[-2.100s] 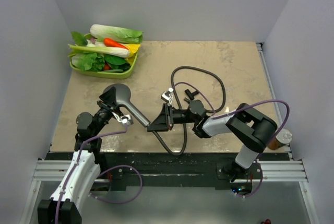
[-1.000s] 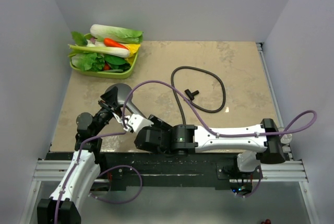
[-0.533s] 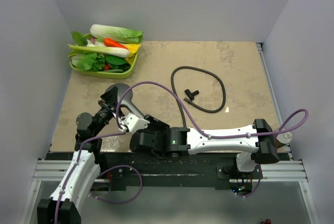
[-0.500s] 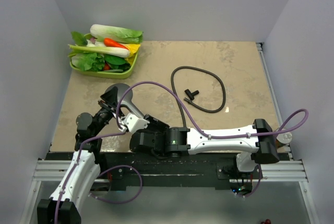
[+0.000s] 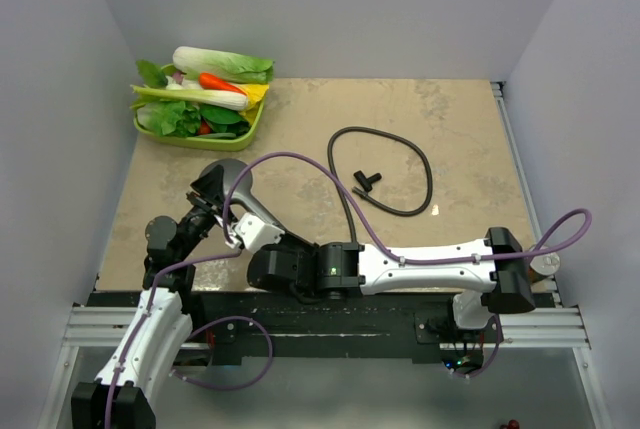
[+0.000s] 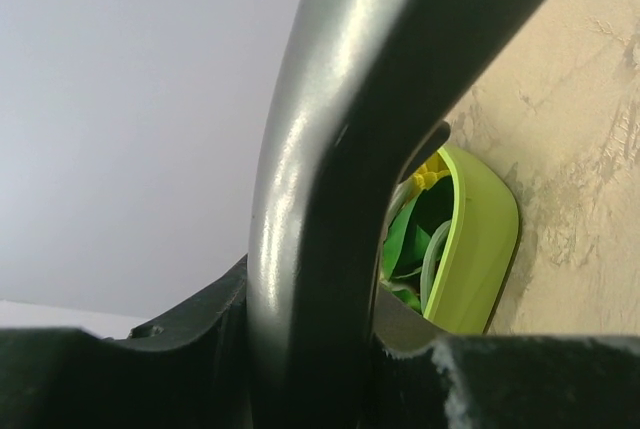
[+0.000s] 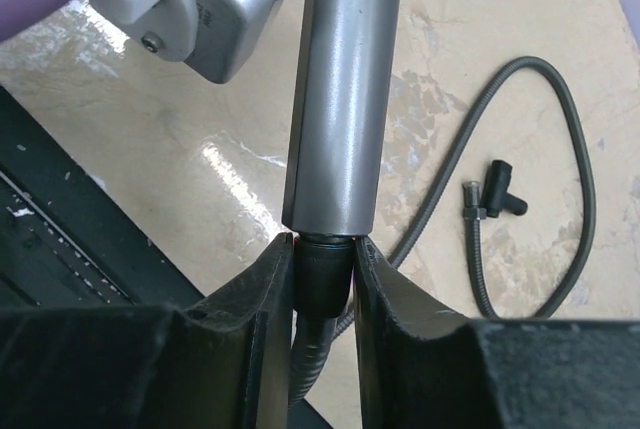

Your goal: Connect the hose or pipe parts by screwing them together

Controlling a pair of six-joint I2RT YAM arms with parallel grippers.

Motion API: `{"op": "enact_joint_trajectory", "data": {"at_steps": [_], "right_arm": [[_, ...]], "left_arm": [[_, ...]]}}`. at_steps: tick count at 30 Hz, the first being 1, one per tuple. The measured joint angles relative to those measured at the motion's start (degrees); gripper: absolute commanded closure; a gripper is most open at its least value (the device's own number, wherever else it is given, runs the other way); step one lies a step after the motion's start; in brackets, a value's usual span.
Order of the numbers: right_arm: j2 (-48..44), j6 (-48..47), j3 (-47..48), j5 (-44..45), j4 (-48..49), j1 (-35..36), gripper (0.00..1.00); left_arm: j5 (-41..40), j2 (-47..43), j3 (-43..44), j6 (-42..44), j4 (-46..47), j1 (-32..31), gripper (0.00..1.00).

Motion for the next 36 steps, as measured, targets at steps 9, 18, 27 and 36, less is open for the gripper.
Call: {"op": "enact_joint_trajectory", "data": {"at_steps": [9,18,27,36], "right_arm": [[-9.46,4.50,-8.66,-19.43,9.42,-8.17,1.00],[-17.46,16.87,-23.08,-53.72,28.02,-23.61,1.00],[-15.76,28.57,-31.32,-69.29,44.15,-30.45,0.13],[-16.50,24.06,-21.33,-50.95,30.51,-32.87,0.03]], "left_arm": [[-0.37,0.02,0.00,-0.24,-0.76,0.04,1.00],[-1.77,-0.17,0.02,-0.76,0.04,0.15,1.00],[-2.49,1.88,0.02,0.63,0.33,0.42,1.00],[-8.07,18.08,3.28,-0.81,5.84,-0.02,1.00]]}}
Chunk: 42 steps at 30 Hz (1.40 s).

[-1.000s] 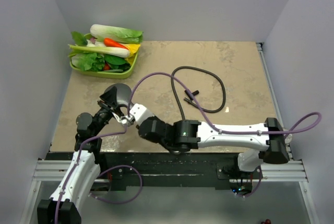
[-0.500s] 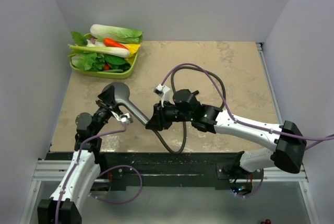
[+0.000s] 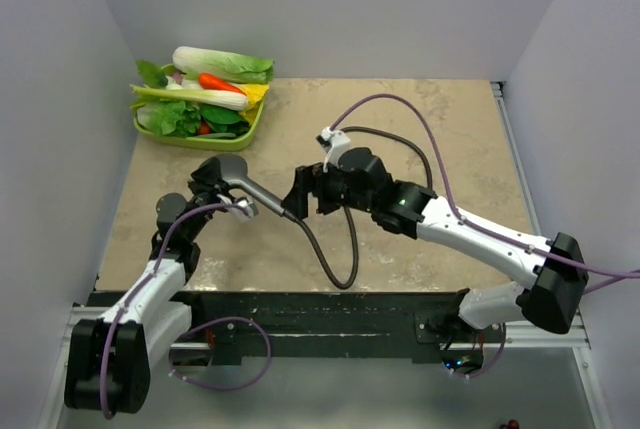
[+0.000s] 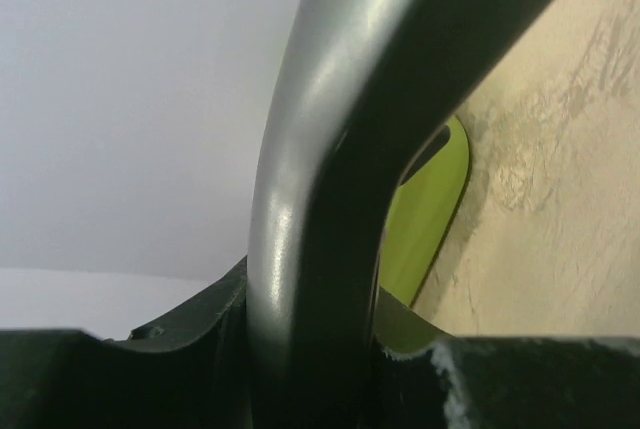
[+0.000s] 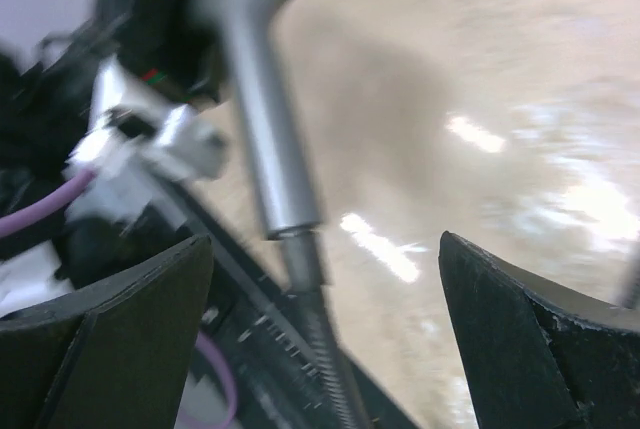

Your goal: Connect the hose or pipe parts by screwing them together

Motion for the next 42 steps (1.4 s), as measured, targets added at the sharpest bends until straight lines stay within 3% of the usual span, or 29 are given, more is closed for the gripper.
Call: {"op": "enact_joint_trajectory", "data": {"at_steps": [2,3,4,9,16,23,28,34,42], "right_arm": [[-0.70,0.00,1.64,6.56,-4.04,-2.25,0.03],[-0.92,0.04,1.73,8.76,-5.22,-3.23,0.03],[-1.16,0.22,1.75,11.26,-6.91,-4.63,0.03],[-0.90,1.38,1.09,18.16,-12.94,-11.65,0.04],[3.69,1.49,0.70,19.43,-14.03,-17.84,0.05],[9.81,0.20,0.52,20.22,-15.85,-18.25,0.06],[10.03,-0.07,-1.14,22.71,-17.53,-18.25,0.08],[10.12,-1.29,-1.49,27.50,-20.57,-18.29,0.12],[15.65,-3.15,-1.44,28.76,-21.59,-19.87,0.13]], "left_arm": [[-2.38,3.50,1.38,-0.39,0.42,0.00,1.00],[-3.10,4.46,1.79,-0.46,0.48,0.00,0.95],[-3.74,5.49,2.43,-0.44,-0.11,-0.02,0.77],[-7.93,12.90,7.19,0.00,-4.66,-0.15,0.55],[-11.32,18.12,7.65,0.66,-5.60,1.11,0.01],[-13.84,20.39,12.04,-1.77,-7.41,4.11,0.01],[-13.29,19.19,22.21,-8.94,-17.14,6.05,0.01],[-6.03,13.44,34.38,-19.82,-32.70,6.12,0.01],[2.67,9.38,42.32,-30.53,-47.54,6.12,0.01]]}}
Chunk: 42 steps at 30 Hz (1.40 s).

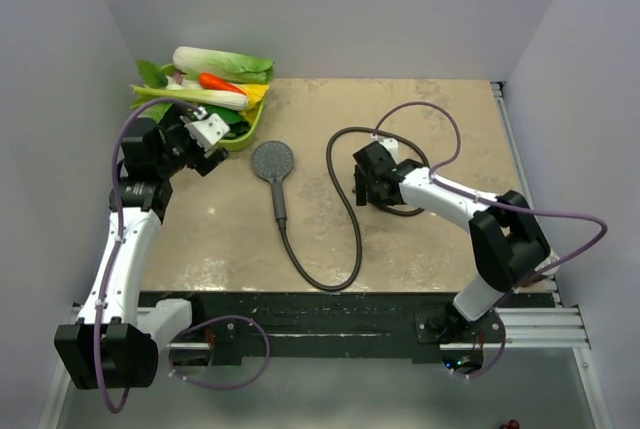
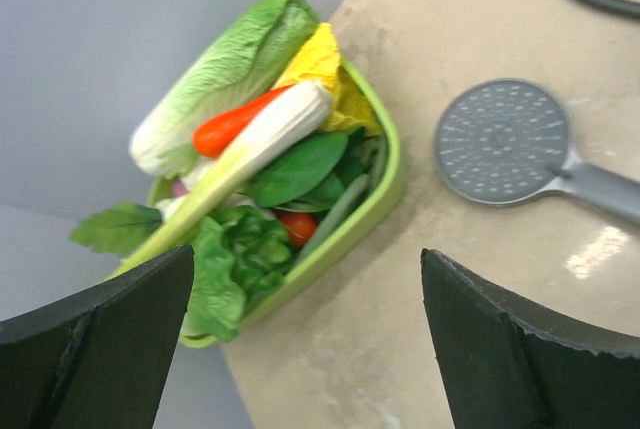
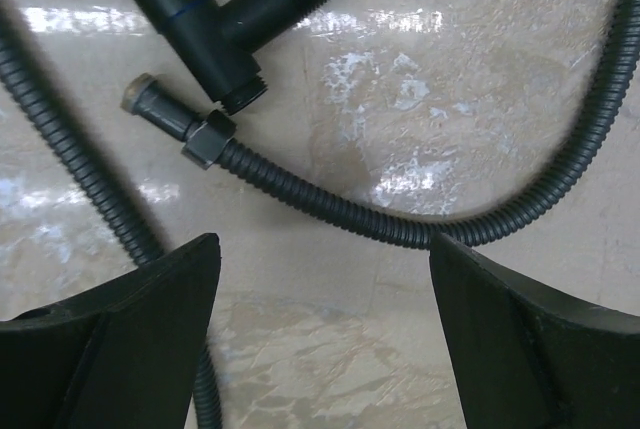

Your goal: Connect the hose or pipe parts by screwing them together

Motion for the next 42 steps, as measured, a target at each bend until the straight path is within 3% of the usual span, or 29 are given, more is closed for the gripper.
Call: {"op": "enact_joint_trajectory", "data": {"at_steps": [12,21,25,28,37,42], "right_arm": [[9.57,-6.14,3.91,-1.73,0.24,-3.04,0.18],[12.26,-9.14,5.38,-4.98,2.47,-4.26,0.39],[12.22,-9.46,4.50,-8.46,4.92,-4.81,0.82],[11.67,-9.14,3.23,-12.37,7.65,-4.81,0.98],[3.06,2.69,-7.45,-33.20,16.33,-4.55,1.00],[-6.05,11.34,-3.87,-38.51,18.69,-2.32,1.00]], "left_arm": [[4.13,-0.46,5.51,-6.21,-13.46,0.00,0.01],[8.15,0.96,12.20,-11.82,-21.33,0.00,0.01],[9.38,2.54,15.10,-13.77,-24.02,0.00,0.01],[9.70,3.23,15.45,-15.02,-26.16,0.00,0.01],[12.94,3.43,16.57,-17.59,-29.09,-0.13,0.04],[15.02,3.43,16.85,-18.91,-29.66,-1.53,0.05]]}}
